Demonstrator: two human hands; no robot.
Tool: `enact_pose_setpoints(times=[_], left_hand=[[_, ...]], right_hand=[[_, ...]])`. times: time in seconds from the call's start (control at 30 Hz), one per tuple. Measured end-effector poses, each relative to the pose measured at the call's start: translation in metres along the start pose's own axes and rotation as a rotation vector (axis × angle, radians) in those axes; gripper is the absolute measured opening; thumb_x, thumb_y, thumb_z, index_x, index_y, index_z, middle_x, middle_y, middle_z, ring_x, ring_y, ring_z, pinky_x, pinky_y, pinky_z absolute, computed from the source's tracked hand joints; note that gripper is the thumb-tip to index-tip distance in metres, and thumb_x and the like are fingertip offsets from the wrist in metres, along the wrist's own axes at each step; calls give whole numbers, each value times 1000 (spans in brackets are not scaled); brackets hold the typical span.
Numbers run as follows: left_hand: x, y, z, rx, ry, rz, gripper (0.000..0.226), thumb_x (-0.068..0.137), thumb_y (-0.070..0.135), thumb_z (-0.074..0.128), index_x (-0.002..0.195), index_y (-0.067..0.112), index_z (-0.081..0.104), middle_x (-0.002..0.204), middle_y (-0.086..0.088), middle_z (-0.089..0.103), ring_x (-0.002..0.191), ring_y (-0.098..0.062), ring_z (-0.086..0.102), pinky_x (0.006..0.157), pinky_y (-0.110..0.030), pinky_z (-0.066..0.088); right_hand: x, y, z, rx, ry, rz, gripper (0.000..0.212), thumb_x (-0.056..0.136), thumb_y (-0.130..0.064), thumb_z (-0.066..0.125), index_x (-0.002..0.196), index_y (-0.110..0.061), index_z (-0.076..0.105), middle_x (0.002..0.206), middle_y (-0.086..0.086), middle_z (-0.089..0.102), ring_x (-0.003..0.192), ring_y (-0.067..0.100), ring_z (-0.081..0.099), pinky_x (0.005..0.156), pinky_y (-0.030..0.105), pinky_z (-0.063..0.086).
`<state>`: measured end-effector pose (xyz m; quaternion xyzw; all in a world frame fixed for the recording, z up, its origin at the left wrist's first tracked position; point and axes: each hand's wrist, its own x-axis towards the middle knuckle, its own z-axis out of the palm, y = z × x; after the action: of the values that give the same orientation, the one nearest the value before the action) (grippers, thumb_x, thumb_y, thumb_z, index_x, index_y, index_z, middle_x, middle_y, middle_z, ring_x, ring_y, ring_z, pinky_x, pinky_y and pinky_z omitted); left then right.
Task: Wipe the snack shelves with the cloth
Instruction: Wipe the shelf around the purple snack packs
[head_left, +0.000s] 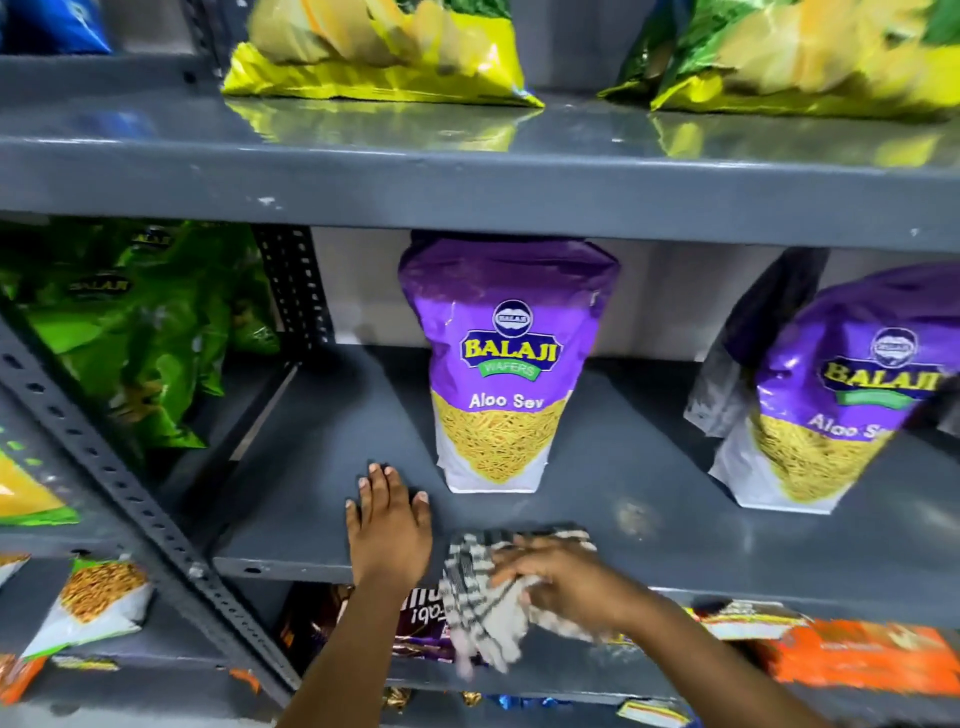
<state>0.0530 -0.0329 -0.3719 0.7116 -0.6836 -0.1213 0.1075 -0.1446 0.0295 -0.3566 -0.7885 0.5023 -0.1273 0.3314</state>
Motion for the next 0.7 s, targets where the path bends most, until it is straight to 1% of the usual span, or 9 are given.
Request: enact_pose_setpoints(times=[0.13, 0.2, 0.27, 0.33, 0.4, 0.47, 0.5, 0.63, 0.7], left_hand=[[2, 4, 8, 16, 48, -59, 58, 97, 35, 21, 145, 7, 5, 158, -8, 2, 145, -23, 2, 118, -41, 7], [3, 4, 11, 7, 69, -69, 56, 98, 34, 21, 145, 9, 7, 158, -7, 4, 145, -22, 3, 118, -40, 8], [3, 4, 13, 11, 83, -75, 55, 97, 34, 22, 145, 9, 10, 158, -7, 8, 145, -22, 7, 118, -40, 11], [3, 5, 13, 12, 94, -74, 55, 96, 35, 18, 145, 9, 15, 157, -8, 14, 144, -23, 12, 117, -41, 13], [4, 4, 14, 20, 106, -82, 59, 91, 36, 15, 144, 9, 21, 155, -9, 18, 143, -24, 15, 116, -41, 15], [4, 2, 17, 45, 108, -90, 64, 88, 40, 12, 143, 9, 24, 155, -8, 22, 143, -24, 19, 116, -41, 17], [4, 3, 18, 45, 118, -101, 69, 85, 44, 9, 141, 9, 28, 153, -9, 26, 141, -25, 23, 115, -42, 20], [9, 2, 19, 56, 145, -103, 69, 81, 42, 18, 125, 2, 53, 134, -16, 54, 123, -34, 51, 99, -52, 43], [7, 4, 17, 63, 141, -106, 73, 80, 44, 13, 129, 4, 49, 139, -15, 49, 128, -32, 46, 103, -50, 38]], right_hand=[[-29, 15, -45, 129, -79, 29, 24, 86, -5, 54, 105, -15, 64, 119, 2, 62, 104, -10, 52, 95, 19, 38], [-27, 24, -90, 198, -6, 93, 31, 87, 2, 49, 95, -25, 63, 105, -4, 64, 88, -21, 53, 88, 11, 39], [-12, 31, -139, 177, 58, 171, 28, 86, -1, 51, 90, -27, 61, 97, -4, 64, 83, -14, 56, 76, 0, 39], [15, 48, -176, 81, 175, 208, 21, 85, -3, 52, 97, -16, 63, 102, 9, 65, 92, 6, 55, 67, -2, 39], [48, 72, -191, 31, 312, 279, 27, 86, 0, 49, 112, -2, 58, 118, 20, 61, 102, 20, 55, 76, 6, 42], [71, 92, -181, -32, 291, 372, 35, 88, -3, 47, 123, -1, 48, 133, 20, 51, 120, 30, 48, 96, 25, 40], [79, 104, -171, -53, 259, 399, 35, 89, -5, 47, 124, -1, 47, 135, 20, 49, 123, 32, 46, 99, 30, 39], [91, 133, -151, -73, 249, 396, 30, 89, -9, 47, 117, 0, 51, 124, 24, 56, 111, 37, 54, 80, 27, 43], [87, 137, -150, -83, 241, 392, 32, 87, -15, 52, 119, -12, 52, 131, 15, 53, 116, 33, 52, 90, 27, 45]])
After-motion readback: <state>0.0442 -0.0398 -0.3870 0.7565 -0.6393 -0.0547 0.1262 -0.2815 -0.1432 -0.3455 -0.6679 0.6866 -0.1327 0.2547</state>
